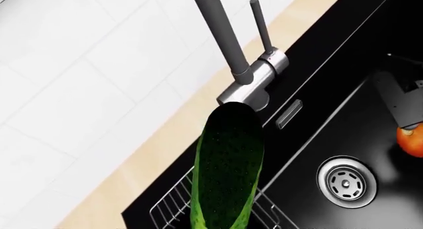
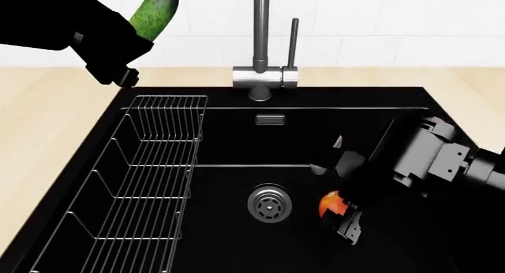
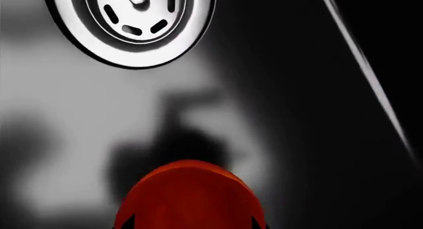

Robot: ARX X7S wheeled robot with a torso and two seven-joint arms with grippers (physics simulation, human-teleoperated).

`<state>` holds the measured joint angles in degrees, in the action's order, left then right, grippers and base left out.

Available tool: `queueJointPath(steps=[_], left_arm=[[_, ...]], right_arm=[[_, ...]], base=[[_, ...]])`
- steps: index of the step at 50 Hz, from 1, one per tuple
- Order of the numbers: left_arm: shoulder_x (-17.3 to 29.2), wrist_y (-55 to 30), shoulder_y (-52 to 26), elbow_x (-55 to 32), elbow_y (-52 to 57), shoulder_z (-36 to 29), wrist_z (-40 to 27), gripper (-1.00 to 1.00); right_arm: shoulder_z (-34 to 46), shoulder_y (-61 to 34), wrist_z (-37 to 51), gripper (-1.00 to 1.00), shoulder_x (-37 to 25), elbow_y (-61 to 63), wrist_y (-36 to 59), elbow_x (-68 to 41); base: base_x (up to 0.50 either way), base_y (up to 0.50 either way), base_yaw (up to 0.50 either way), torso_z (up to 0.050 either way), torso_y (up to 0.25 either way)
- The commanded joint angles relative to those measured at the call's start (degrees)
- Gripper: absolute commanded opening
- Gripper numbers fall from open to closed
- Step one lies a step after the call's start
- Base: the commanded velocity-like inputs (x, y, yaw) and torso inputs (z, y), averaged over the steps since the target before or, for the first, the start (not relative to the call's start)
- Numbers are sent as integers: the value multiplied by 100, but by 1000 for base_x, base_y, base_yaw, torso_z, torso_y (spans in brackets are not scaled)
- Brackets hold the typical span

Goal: Pick up the fruits and vegetables and place them in the sink. Turn on the sink faucet to wash them. Then turn the sink off and put them in the tray.

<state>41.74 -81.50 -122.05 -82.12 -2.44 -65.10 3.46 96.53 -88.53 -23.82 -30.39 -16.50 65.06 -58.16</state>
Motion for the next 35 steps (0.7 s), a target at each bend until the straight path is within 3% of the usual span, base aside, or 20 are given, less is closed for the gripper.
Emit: queueJointPath(steps=[1,20,35], left_arm=[[47,43,42,5,36,-20,-39,-100],[82,37,-63,-65,75,-6,-65,-100],[81,134,200,8,91,-177,28,-100]], right_arm=[[115,207,-106,100,134,-229,-142,149],[-211,-43,86,100,-20,-39,-3,-109],[-1168,-1005,707,100,-863,983,441,-942]], base=[[22,0,4,0,0],[23,0,3,0,1],[23,0,1,0,0]])
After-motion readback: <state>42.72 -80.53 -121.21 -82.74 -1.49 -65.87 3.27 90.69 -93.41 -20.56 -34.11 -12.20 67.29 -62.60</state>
